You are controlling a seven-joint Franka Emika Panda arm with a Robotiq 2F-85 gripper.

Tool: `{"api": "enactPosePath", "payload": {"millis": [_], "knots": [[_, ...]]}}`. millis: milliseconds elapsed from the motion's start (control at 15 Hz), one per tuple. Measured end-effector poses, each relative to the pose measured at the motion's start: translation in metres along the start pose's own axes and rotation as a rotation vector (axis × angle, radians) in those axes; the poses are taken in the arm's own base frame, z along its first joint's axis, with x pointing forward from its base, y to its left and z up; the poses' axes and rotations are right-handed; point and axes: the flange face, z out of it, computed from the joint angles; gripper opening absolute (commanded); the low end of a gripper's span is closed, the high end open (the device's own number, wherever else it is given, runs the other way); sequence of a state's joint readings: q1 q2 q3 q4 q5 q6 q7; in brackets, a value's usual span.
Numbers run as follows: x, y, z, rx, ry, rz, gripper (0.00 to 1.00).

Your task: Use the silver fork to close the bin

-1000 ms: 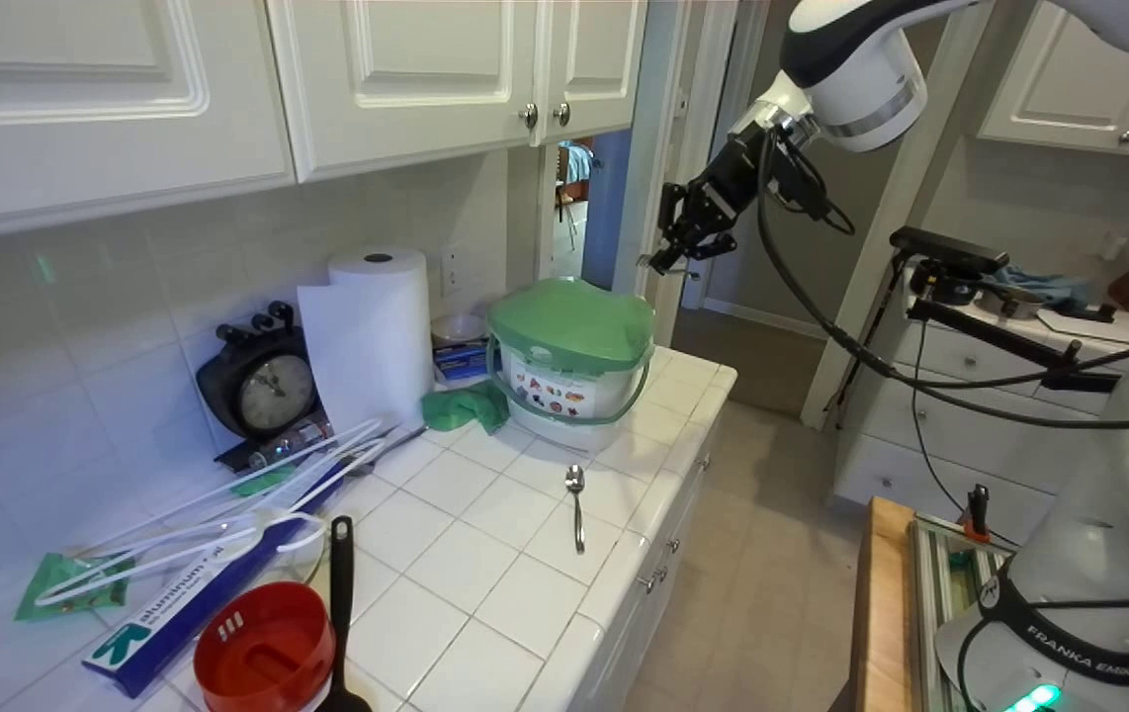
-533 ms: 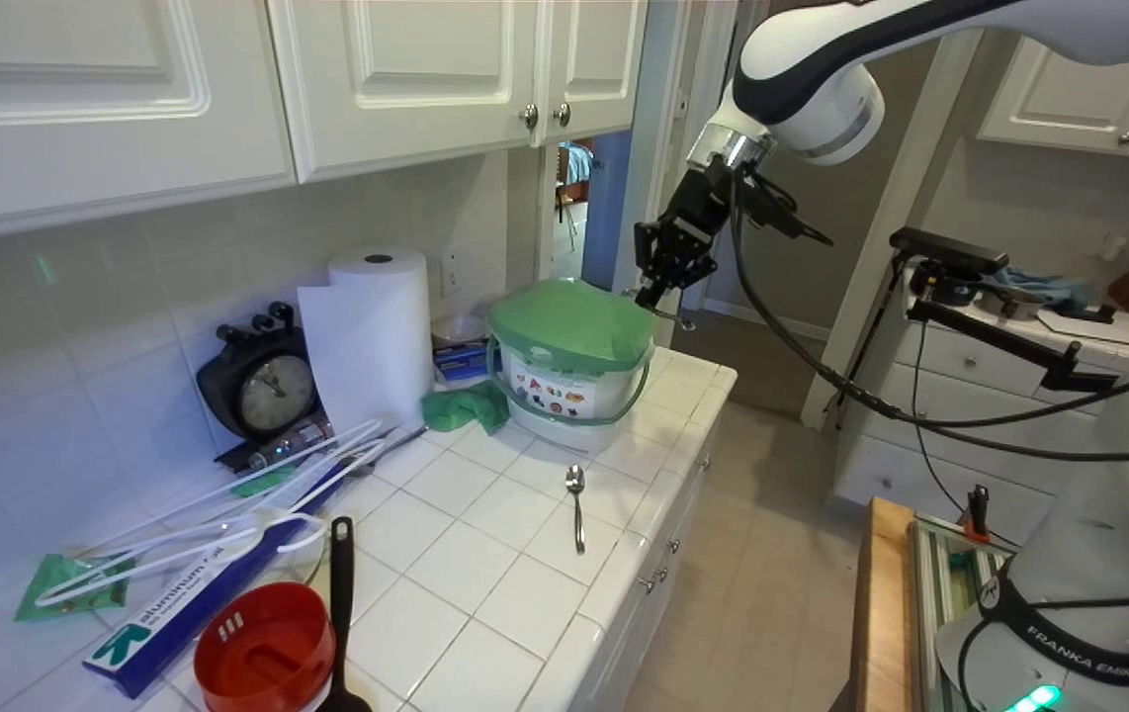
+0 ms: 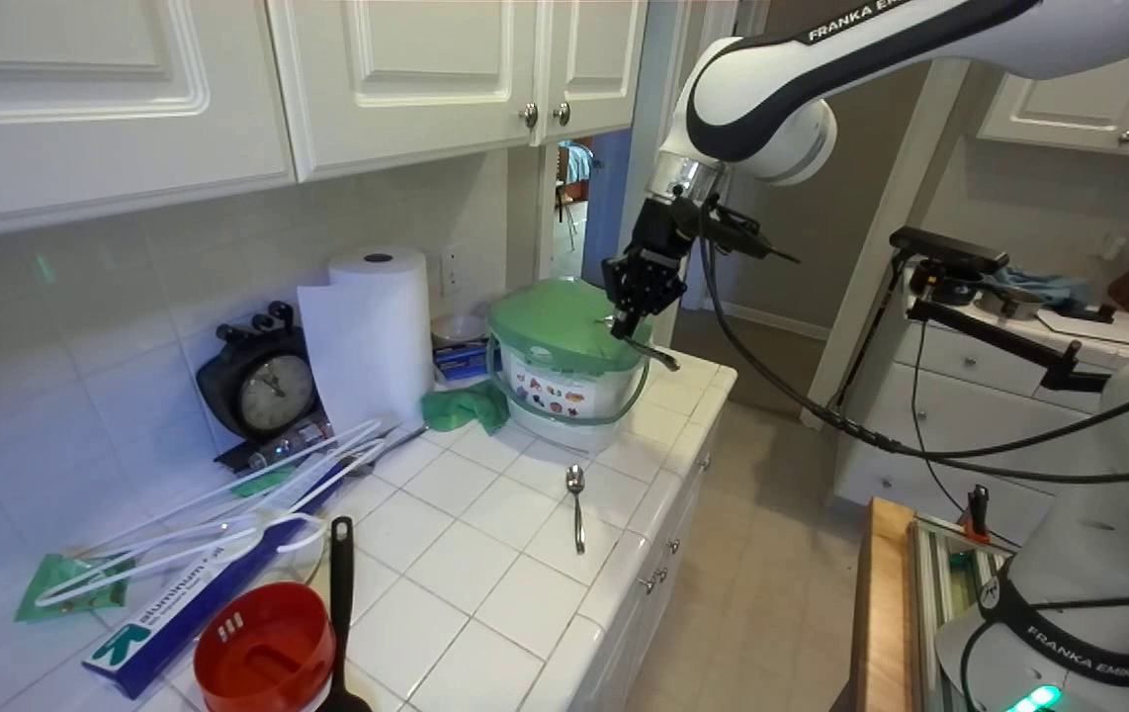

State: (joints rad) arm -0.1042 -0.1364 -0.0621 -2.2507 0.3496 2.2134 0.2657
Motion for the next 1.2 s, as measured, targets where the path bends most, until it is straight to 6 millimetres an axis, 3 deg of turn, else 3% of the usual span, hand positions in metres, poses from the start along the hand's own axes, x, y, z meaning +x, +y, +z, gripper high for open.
{"api": "enactPosePath", "payload": {"millis": [600,1200], "knots": [[-0.003,-0.032,0.051,-0.111,-0.040,-0.137,0.04],[0.002,-0.040,0.097,-0.207,-0.050,-0.245,0.04]]}}
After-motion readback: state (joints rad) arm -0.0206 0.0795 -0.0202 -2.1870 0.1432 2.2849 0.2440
